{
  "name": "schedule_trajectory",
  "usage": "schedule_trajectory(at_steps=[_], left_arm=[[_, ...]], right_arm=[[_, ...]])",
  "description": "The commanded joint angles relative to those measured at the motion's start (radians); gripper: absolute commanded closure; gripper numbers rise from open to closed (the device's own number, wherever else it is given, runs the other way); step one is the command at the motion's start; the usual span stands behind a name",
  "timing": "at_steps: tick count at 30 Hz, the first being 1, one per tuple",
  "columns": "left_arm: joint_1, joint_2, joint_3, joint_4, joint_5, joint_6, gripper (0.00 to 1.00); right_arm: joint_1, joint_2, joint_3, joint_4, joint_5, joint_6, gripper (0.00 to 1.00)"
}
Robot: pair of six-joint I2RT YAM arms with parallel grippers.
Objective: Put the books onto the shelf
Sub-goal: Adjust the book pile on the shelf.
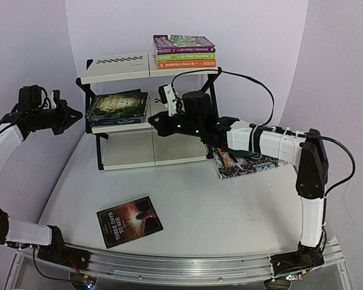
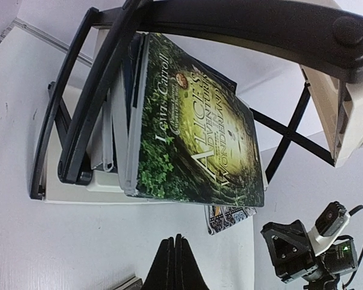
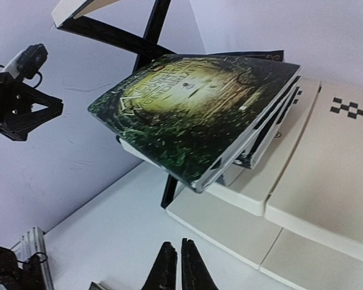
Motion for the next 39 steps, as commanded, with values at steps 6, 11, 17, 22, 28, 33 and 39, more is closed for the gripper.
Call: schedule_trajectory(at_steps=[6,11,17,22,28,33,39], left_arm=[[-0.009,0.036,-0.001,0.020,0.130,-0.006,1.00],[-0.017,0.068,0.009,0.024,0.131,-0.004,1.00],[-0.017,0.088,0.019,0.028,0.128,0.002,1.00],[-0.017,0.102,0.024,0.028,0.115,0.019,1.00],[-0.017,0.126,0.036,0.028,0.093,0.031,1.00],[-0.017,0.142,0.051,0.027,0.082,0.039,1.00],[-0.017,0.166,0.072,0.028,0.072,0.044,1.00]], right_arm=[[0.021,0.000,0.069,0.024,-0.097,0.024,0.82],[0.022,0.043,0.124,0.017,-0.074,0.056,0.90],[0.022,0.087,0.184,0.017,-0.056,0.075,1.00],[0.022,0.117,0.224,0.005,-0.047,0.075,1.00],[0.022,0.138,0.251,-0.012,-0.017,0.065,1.00],[0.022,0.156,0.273,-0.023,0.012,0.057,1.00],[0.022,0.178,0.311,-0.049,0.025,0.049,1.00]])
